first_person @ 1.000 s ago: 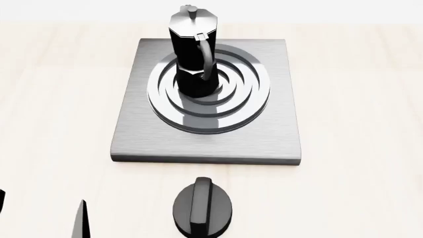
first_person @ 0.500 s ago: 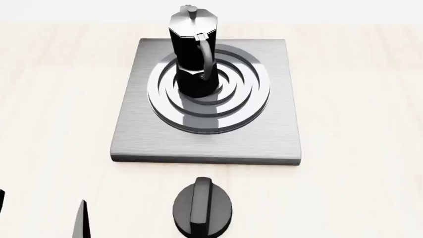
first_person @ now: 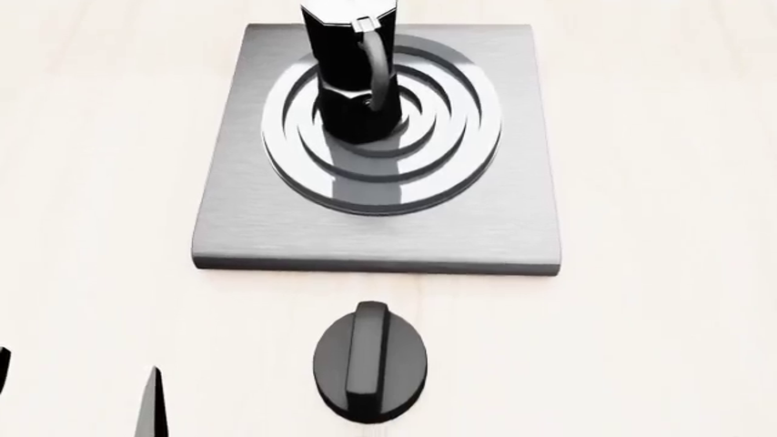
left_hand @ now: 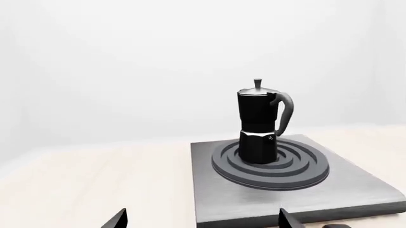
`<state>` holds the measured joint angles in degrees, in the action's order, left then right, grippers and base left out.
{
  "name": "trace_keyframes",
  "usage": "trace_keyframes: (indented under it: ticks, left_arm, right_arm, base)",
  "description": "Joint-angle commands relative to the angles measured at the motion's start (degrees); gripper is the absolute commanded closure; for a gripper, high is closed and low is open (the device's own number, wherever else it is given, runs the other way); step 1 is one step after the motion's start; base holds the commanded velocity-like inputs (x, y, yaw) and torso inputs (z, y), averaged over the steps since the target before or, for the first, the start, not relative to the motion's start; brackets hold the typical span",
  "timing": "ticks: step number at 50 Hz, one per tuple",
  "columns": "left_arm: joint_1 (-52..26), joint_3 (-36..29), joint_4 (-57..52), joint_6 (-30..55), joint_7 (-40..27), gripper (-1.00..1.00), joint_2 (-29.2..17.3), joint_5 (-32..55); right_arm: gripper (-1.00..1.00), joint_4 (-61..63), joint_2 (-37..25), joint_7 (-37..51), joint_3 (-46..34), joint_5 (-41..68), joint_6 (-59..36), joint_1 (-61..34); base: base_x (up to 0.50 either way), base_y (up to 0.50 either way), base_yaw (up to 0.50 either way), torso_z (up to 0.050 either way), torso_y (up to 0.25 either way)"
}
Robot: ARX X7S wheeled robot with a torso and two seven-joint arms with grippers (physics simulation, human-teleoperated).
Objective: Put both moka pots on the stove.
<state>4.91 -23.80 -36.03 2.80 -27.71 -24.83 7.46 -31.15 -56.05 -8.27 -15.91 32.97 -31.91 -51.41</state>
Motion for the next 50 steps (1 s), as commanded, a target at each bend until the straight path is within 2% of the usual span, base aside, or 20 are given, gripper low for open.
trace_keyframes:
  ticks: [1,20,23,31,40,41,50]
  left_arm:
    - [0.0,-0.3,0.2,-0.3,0.0,-1.0,-0.1,-0.1]
    - [-0.1,-0.4,0.4,-0.9,-0.3,-1.0,-0.1,0.0]
    - [-0.1,-0.5,0.4,-1.0,-0.4,-1.0,0.0,0.0]
    - [-0.3,-0.8,0.8,-1.0,-0.3,-1.0,0.0,-0.2]
    - [-0.4,-1.1,0.8,-0.8,-0.4,-1.0,0.0,-0.4]
    - [-0.4,-1.1,0.7,-0.7,-0.5,-1.0,0.0,-0.4]
    - [-0.4,-1.0,0.5,-0.8,-0.7,-1.0,-0.1,-0.4]
  right_arm:
    - [-1.0,-0.1,-0.1,0.6,0.7,0.0,1.0,0.4]
    - [-1.0,-4.4,2.5,2.4,0.8,-2.8,6.9,-0.8]
    - [-1.0,-12.1,4.7,-0.2,-0.8,-5.6,11.5,-4.2]
    - [-1.0,-43.2,12.0,-6.7,-5.1,-13.9,31.2,-17.3]
    - [-1.0,-43.7,13.2,-5.3,-1.9,-16.8,33.4,-16.5]
    - [1.0,-43.7,13.3,-5.4,-1.4,-16.9,33.3,-16.5]
    - [1.0,-43.6,13.8,-5.9,-0.1,-18.6,32.9,-16.5]
  base:
    - [0.0,0.0,0.0,0.0,-0.1]
    - [0.0,0.0,0.0,0.0,-0.026]
    - [0.0,0.0,0.0,0.0,0.0]
    - [0.0,0.0,0.0,0.0,0.0]
    - [0.0,0.0,0.0,0.0,0.0]
    - [0.0,0.0,0.0,0.0,0.0]
    - [0.0,0.0,0.0,0.0,0.0]
